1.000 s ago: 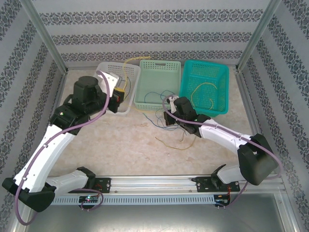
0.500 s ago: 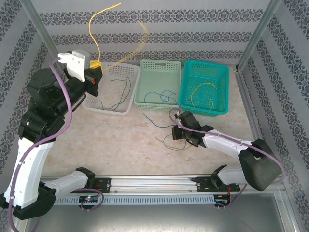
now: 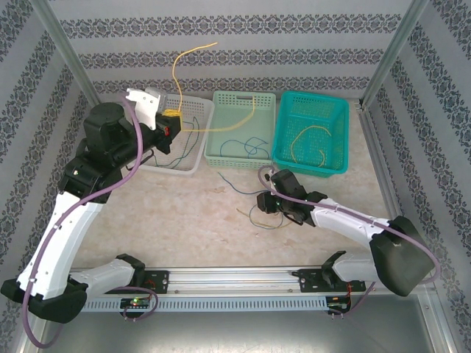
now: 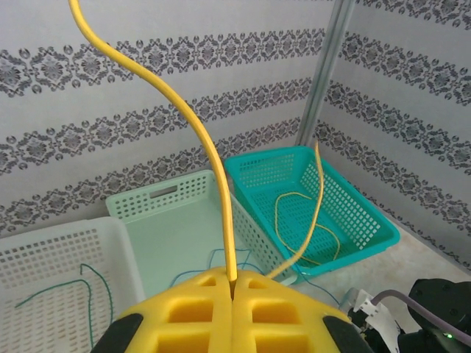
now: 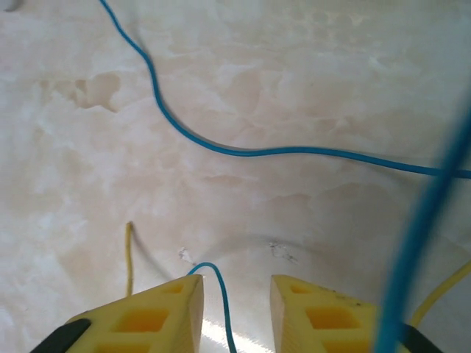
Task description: Untangle the cables
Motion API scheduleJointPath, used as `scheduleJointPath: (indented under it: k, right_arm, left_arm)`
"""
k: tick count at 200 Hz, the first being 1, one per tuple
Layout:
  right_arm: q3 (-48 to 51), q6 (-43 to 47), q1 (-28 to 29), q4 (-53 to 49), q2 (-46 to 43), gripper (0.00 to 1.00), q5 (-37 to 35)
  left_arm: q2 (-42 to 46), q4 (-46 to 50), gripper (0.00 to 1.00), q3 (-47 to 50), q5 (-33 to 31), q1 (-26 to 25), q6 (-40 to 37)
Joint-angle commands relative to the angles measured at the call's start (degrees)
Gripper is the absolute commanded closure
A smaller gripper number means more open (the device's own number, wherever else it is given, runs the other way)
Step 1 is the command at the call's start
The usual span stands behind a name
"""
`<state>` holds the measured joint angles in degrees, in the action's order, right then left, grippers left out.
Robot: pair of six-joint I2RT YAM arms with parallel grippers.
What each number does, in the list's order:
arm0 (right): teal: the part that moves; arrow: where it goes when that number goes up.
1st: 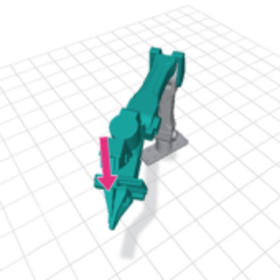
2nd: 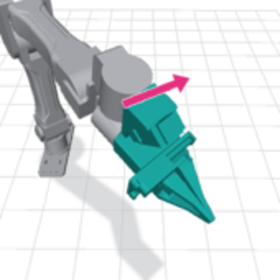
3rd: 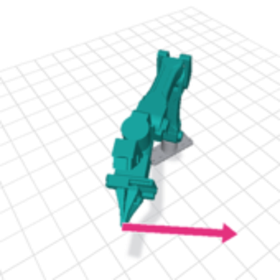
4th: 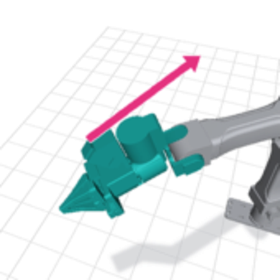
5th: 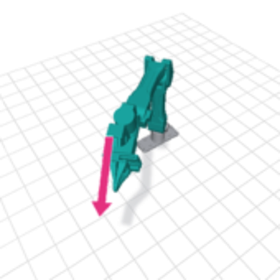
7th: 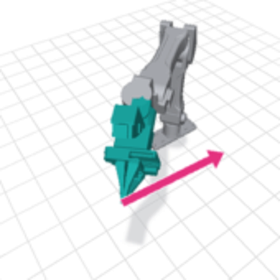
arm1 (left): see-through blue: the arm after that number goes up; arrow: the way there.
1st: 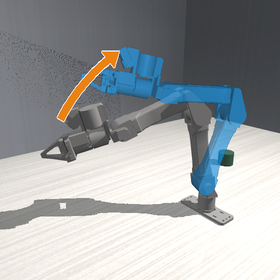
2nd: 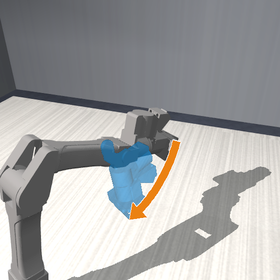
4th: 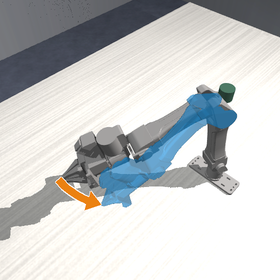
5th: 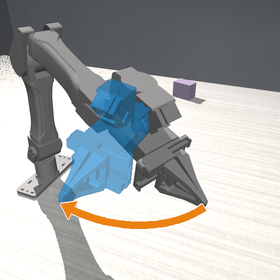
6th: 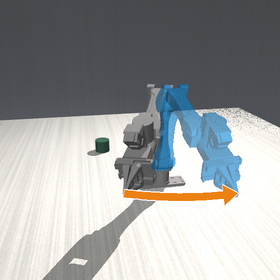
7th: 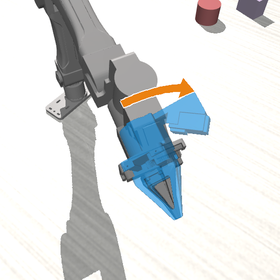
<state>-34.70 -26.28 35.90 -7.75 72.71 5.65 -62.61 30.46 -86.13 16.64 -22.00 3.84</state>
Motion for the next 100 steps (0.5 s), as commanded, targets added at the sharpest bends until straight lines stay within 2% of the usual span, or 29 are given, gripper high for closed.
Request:
scheduleJointPath:
  k: [1, 11, 20, 26, 58, 79, 100]
  right_arm:
    - [-2.7, 1.9, 1.3, -2.7, -1.7, 0.65, 4.8]
    - [-3.9, 2.5, 1.6, -4.8, -2.5, 0.54, 4.7]
    - [-4.8, 2.6, 1.7, -6.9, -3.8, 0.41, 3.9]
    - [-5.2, 2.8, 1.6, -7.9, -5.0, 0.38, 3.3]
    - [-6.5, 2.4, 0.6, -10.5, -14.0, 0.27, 0.0]
    - [-7.6, -2.6, -2.3, -10.3, -18.8, 0.21, -2.0]
    - [-8.8, -7.9, -6.3, -6.8, -20.9, 0.2, 1.3]
  left_arm:
    - [0.4, -4.9, 0.96, 0.7, 3.1, 0.5, 2.2]
    - [0.1, -5.4, 0.96, 0.9, 3.8, 0.4, 2.6]
    - [-0.2, -5.8, 0.96, 1.0, 4.6, 0.4, 2.9]
    - [-0.4, -5.9, 0.96, 1.3, 5.1, 0.4, 3.0]
    - [-1.5, -5.7, 0.96, 2.0, 7.1, 0.4, 3.4]
    - [-2.1, -7.5, 0.96, 4.1, 10.3, 0.4, 4.5]
    - [-2.3, -10.9, 0.96, 7.0, 13.3, 0.3, 6.2]
